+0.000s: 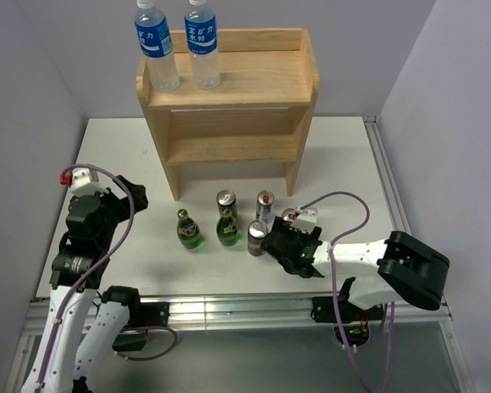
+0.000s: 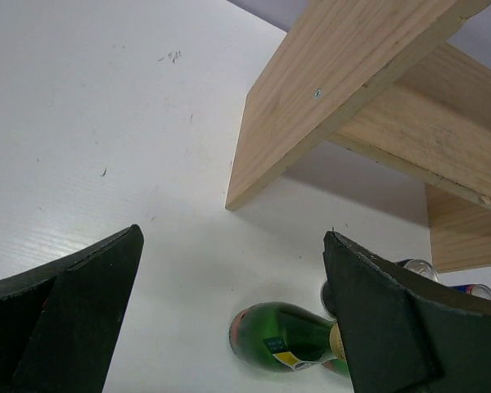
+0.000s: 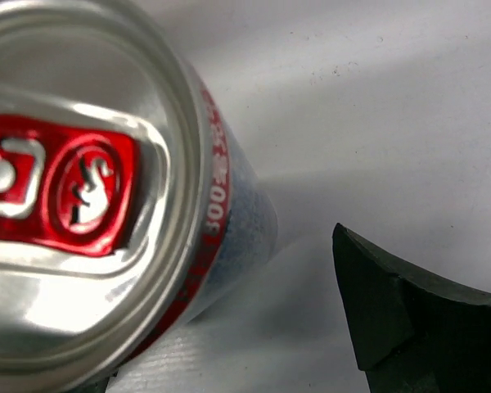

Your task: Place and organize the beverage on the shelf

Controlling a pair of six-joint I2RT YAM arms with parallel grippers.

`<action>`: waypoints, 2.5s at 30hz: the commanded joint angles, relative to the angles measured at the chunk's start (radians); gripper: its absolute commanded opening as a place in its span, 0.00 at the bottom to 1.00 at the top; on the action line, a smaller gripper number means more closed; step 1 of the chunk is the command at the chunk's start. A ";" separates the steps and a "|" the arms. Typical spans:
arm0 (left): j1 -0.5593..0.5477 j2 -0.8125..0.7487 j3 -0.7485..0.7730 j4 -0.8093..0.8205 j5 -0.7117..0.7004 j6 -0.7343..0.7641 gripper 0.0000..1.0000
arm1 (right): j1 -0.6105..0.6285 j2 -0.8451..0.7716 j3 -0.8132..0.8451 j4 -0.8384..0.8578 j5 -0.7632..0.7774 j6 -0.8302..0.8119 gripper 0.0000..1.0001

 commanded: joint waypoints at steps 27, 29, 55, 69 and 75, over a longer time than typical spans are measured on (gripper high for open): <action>-0.070 0.076 -0.032 0.136 -0.073 0.048 0.99 | -0.041 0.189 0.004 0.426 0.243 -0.208 0.64; -0.073 0.084 -0.025 0.134 -0.078 0.053 0.99 | -0.047 0.197 0.001 0.438 0.227 -0.208 0.58; -0.081 0.226 0.141 0.208 -0.047 0.016 0.96 | -0.066 -0.260 0.708 -0.292 0.039 -0.704 0.00; -0.082 0.216 0.132 0.263 0.016 -0.045 0.94 | -0.221 0.148 1.573 -0.398 -0.221 -1.044 0.00; -0.082 0.154 0.092 0.254 0.017 -0.034 0.94 | -0.257 0.304 1.809 -0.412 -0.221 -1.114 0.00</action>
